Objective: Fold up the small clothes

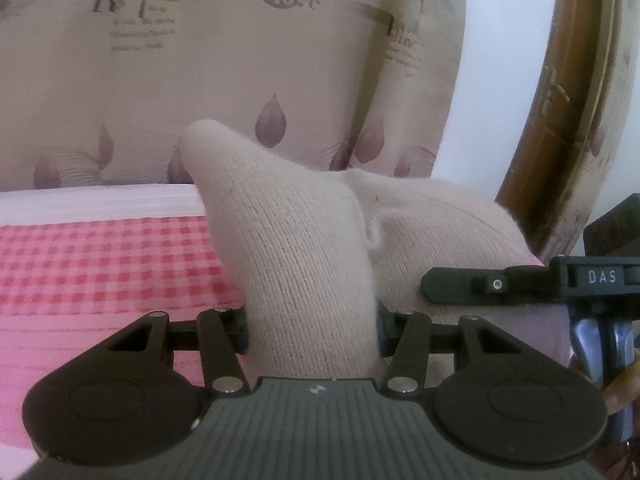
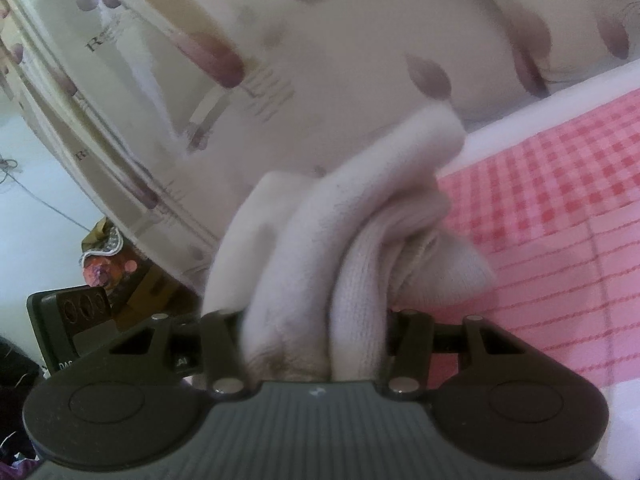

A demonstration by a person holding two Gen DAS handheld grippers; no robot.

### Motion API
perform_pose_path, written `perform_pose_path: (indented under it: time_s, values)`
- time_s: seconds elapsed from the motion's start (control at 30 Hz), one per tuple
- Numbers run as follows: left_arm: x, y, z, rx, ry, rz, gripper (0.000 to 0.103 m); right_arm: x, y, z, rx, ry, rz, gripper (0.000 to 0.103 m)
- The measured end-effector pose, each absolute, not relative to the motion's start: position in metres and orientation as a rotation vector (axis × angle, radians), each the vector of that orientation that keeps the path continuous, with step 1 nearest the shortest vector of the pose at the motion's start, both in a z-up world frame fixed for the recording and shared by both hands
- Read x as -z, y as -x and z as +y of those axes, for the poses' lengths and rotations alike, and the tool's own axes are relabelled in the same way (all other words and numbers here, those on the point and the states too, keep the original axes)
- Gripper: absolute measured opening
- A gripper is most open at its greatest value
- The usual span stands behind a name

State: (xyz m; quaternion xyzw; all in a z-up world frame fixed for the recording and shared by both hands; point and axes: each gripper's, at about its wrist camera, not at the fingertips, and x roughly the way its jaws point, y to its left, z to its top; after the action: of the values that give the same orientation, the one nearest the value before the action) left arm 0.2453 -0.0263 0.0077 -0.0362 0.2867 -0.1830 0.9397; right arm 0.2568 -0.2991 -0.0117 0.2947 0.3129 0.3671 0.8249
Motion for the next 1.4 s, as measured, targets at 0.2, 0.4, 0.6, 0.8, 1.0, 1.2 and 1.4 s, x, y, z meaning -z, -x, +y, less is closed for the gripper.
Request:
perform_pose_path:
  time_s: [0.2, 0.4, 0.6, 0.8, 1.0, 1.2, 1.4]
  values:
    - [-0.016, -0.221, -0.008, 0.345, 0.076, 0.580, 0.052, 0.004, -0.241, -0.283, -0.803, -0.632, 0.664, 0.052]
    - [-0.022, -0.200, 0.003, 0.317, 0.079, 0.577, 0.052, -0.001, -0.226, -0.269, -0.820, -0.642, 0.664, 0.052]
    - [-0.014, -0.175, 0.020, 0.284, 0.101, 0.611, 0.052, 0.011, -0.209, -0.251, -0.833, -0.688, 0.696, 0.052]
    - [0.017, -0.163, 0.041, 0.240, 0.103, 0.652, 0.065, 0.042, -0.191, -0.233, -0.728, -0.689, 0.759, 0.055]
    - [0.017, -0.134, 0.071, 0.104, 0.129, 0.471, 0.103, 0.028, -0.157, -0.233, -0.512, -0.425, 0.601, 0.076]
    - [-0.010, -0.109, 0.051, 0.079, 0.043, 0.329, 0.103, -0.010, -0.090, -0.203, -0.436, -0.171, 0.349, 0.099]
    - [-0.030, -0.091, 0.019, -0.012, -0.025, 0.268, 0.103, -0.011, -0.042, -0.192, -0.328, -0.125, 0.243, 0.103]
